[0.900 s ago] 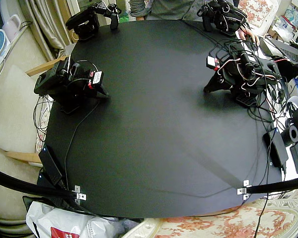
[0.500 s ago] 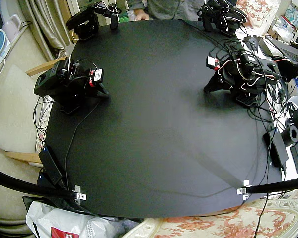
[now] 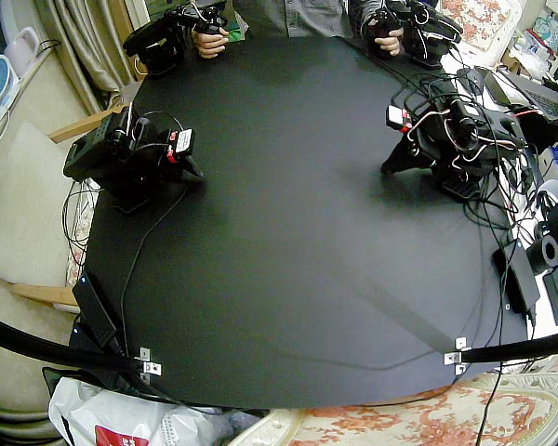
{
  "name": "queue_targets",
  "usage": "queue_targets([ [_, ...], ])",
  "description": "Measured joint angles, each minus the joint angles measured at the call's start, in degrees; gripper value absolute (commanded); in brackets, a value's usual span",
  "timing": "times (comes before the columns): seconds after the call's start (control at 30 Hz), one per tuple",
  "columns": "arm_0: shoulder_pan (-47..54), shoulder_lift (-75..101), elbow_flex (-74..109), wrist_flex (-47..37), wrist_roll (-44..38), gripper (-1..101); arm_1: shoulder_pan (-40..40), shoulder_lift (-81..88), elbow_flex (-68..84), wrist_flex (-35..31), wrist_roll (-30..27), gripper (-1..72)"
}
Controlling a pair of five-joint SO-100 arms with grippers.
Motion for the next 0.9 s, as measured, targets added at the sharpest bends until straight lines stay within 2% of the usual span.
queue_targets([
  [0.1,1.3,-0.1,2.0,-4.6,-1.0,0,3.2,0.0,0.0,0.0,0.4,-0.3],
  [0.23,1.0,-0.1,2.0,-5.6,-1.1,0,3.3,0.0,0.0,0.2,-0.8,-0.3],
  [0.47,2.5,-0.1,2.9,-13.4,-3.7,0,3.3,0.0,0.0,0.1,-0.1,-0.3],
  [0.9,2.5,-0.1,2.9,-13.3,-5.0,0,3.3,0.0,0.0,0.2,0.5,-0.3],
])
